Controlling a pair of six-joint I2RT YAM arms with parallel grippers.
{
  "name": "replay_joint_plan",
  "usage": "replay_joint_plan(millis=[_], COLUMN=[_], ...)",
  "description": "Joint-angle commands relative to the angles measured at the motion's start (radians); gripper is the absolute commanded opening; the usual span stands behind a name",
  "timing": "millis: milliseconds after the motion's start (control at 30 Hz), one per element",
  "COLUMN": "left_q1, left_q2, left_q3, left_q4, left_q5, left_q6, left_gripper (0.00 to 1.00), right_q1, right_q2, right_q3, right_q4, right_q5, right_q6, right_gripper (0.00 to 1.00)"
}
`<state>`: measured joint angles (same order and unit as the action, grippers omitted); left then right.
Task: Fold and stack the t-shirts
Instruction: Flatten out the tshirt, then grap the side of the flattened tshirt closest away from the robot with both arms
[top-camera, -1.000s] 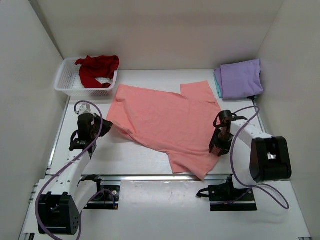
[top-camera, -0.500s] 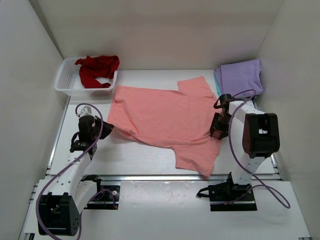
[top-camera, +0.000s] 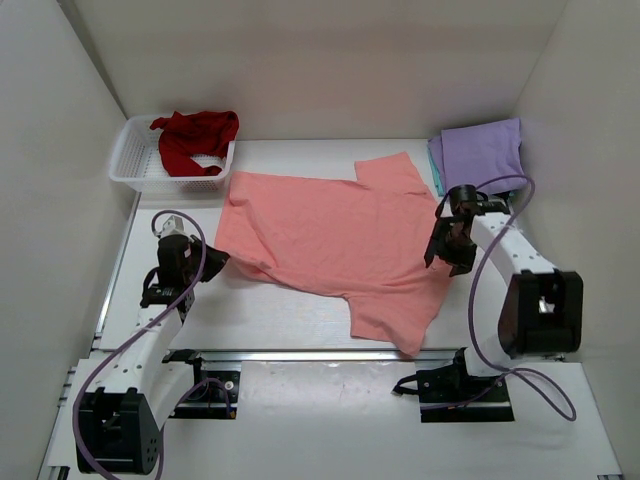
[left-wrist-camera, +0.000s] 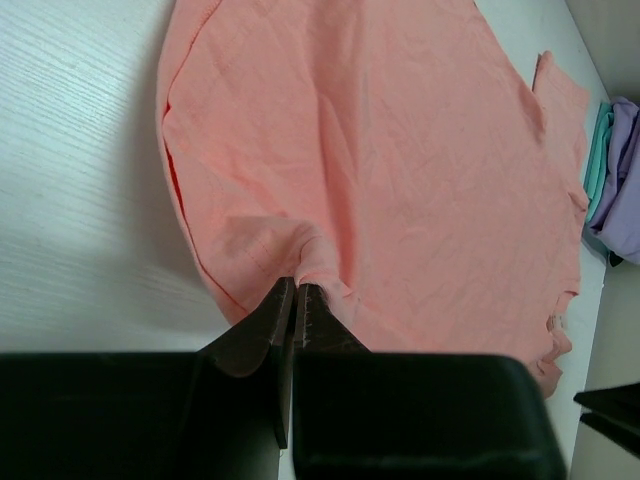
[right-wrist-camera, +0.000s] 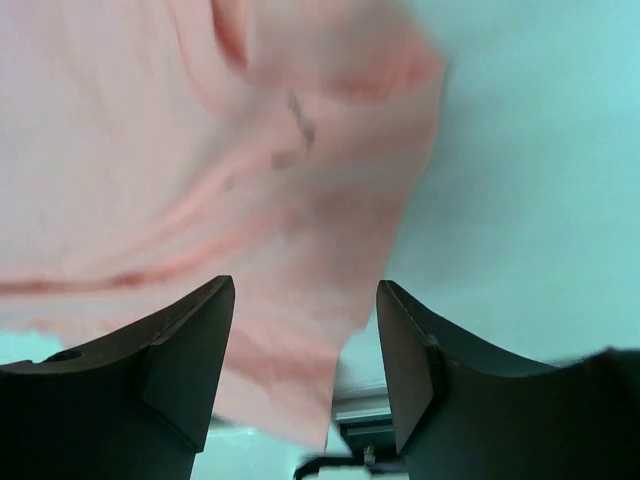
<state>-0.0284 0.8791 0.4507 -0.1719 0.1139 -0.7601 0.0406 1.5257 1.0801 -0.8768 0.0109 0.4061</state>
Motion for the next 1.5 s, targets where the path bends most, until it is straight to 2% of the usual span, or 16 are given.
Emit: replay_joint_plan(millis=[0, 167, 467, 533, 600, 667, 833, 1033, 1200, 1467], left_q1=[-0.007, -0.028, -0.071, -0.079, -0.079, -0.08, -0.076, -0.041, 0.007, 0.07], left_q2=[-0.023, -0.037, -0.04, -0.042, -0.049, -0.045, -0.045, -0.045, -0.035, 0.007], left_q3=[-0.006, -0.007, -0.009, -0.007, -0.014, -0.015, 0.017, 0.045, 0.063, 0.132], left_q4=[0.022, 0.005, -0.009, -0.009, -0.008, -0.003, -0.027, -0.117, -0.11, -0.117], left_q5=[0.017, 0.01, 0.007, 0.003, 0.003, 0.001, -0.006, -0.091, -0.141, -0.201], left_q6=[-0.008, 0.002, 0.01, 0.012, 0.008, 0.007, 0.033, 0.025, 0.033, 0.116], left_gripper=[0.0, 0.0, 0.0, 0.0, 0.0, 0.0, 0.0, 0.0, 0.0, 0.0], right_q1=[0.039, 0.108, 0.156, 0.157, 0.147, 0.133, 0.14, 0.088, -0.001, -0.031], right_q2=[-0.109, -0.263, -0.279, -0.282, -0.298, -0.318, -0.398, -0.49, -0.454, -0.366], right_q3=[-0.109, -0.281, -0.522, -0.558, -0.579, -0.582, -0.453, -0.356, -0.281, -0.191], right_q4=[-0.088, -0.058, 0.1, 0.124, 0.151, 0.15, 0.0, -0.137, -0.143, -0.137], right_q5=[-0.035, -0.097, -0.164, -0.173, -0.175, -0.175, -0.161, -0.2, -0.216, -0.207], right_q6=[0.092, 0.227, 0.367, 0.388, 0.39, 0.389, 0.369, 0.358, 0.268, 0.197], right_gripper=[0.56, 0.56, 0.51, 0.43, 0.12, 0.0, 0.0, 0.0, 0.0, 0.0])
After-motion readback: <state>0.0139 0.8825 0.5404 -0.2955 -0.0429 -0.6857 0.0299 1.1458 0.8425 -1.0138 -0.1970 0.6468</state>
